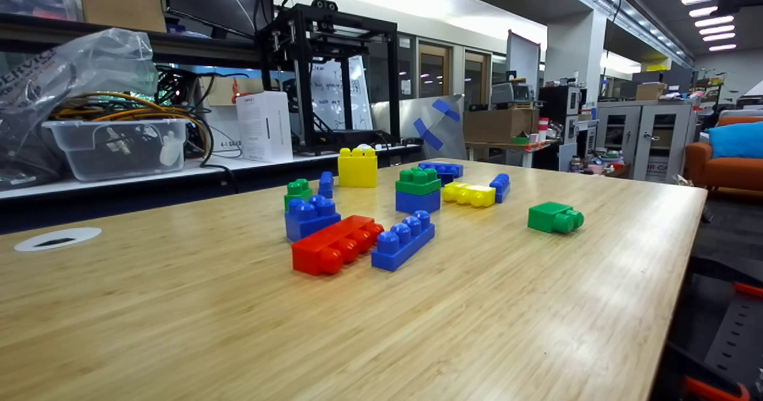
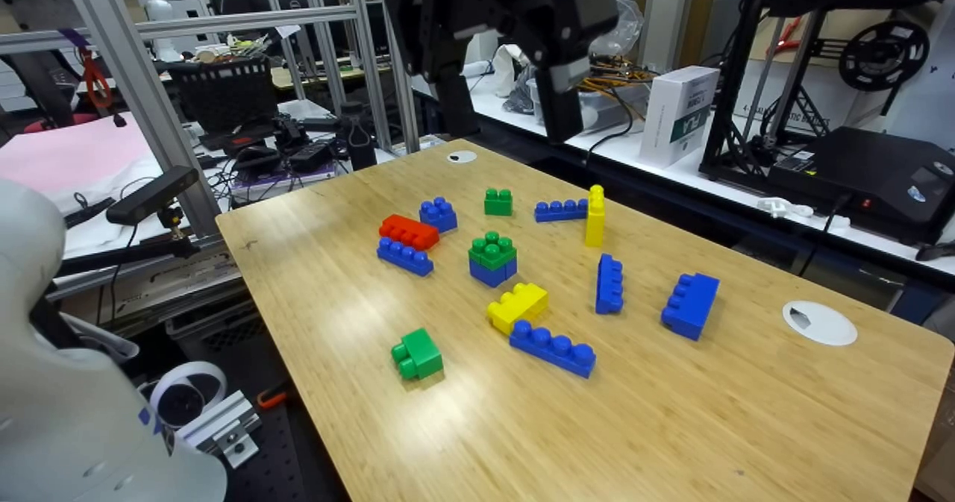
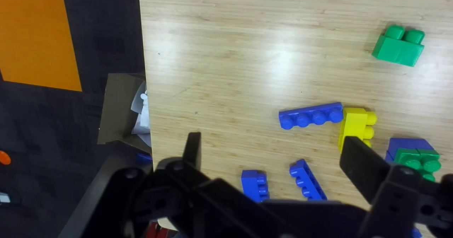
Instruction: Pick a blue block and put it on the stack of blocks
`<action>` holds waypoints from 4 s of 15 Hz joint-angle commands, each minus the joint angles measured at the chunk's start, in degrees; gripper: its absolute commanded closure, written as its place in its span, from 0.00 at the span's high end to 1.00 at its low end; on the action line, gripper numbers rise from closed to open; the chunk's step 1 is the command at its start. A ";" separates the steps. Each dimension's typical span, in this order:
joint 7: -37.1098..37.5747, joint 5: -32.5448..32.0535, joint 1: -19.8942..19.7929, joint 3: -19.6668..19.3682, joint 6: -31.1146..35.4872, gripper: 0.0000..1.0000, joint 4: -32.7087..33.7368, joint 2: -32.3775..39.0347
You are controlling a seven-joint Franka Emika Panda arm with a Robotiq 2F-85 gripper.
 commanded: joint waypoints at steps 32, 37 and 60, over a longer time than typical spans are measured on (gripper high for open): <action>18.10 9.95 11.40 16.57 8.37 1.00 4.80 20.35; 18.53 9.54 11.61 17.81 8.10 1.00 4.53 20.83; 27.23 11.28 15.91 24.10 13.48 1.00 15.72 37.40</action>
